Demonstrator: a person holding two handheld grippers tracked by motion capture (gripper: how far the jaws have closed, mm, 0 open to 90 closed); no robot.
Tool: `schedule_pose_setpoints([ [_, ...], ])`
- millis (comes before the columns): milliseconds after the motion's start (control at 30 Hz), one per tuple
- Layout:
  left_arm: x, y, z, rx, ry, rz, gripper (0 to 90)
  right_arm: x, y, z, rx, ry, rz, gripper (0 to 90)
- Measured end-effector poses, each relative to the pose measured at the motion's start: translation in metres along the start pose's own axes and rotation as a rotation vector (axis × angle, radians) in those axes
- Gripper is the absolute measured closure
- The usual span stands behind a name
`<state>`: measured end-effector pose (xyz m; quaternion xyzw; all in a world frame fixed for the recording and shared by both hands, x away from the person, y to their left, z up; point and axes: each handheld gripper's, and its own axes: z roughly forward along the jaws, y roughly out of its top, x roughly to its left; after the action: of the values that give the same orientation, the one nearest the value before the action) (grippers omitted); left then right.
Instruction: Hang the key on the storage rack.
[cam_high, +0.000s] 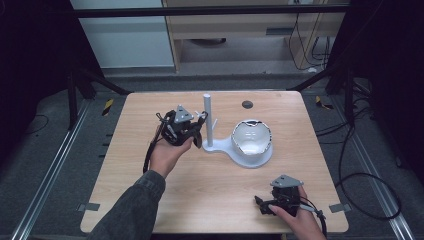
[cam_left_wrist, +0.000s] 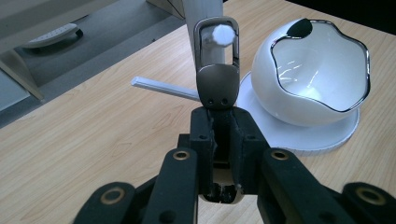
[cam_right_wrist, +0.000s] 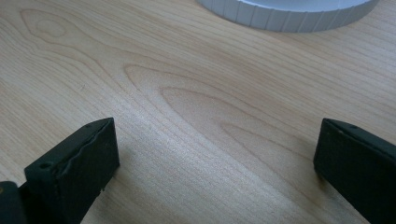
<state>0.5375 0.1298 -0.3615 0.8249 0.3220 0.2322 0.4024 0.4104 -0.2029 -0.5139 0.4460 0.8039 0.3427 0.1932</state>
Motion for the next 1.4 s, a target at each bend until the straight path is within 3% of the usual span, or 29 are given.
schedule_pose_setpoints([
  [567, -0.002, -0.004, 0.005, 0.000, 0.002, 0.001, 79.9, 0.000, 0.000, 0.000, 0.000, 0.002, -0.001, 0.4],
  [833, -0.004, -0.008, 0.008, -0.035, 0.015, -0.003, 79.9, 0.000, 0.000, 0.000, 0.000, 0.003, -0.002, 0.4],
  [1400, -0.006, -0.010, 0.017, -0.050, 0.024, -0.015, 79.7, 0.000, 0.000, 0.000, 0.000, 0.004, -0.002, 0.4],
])
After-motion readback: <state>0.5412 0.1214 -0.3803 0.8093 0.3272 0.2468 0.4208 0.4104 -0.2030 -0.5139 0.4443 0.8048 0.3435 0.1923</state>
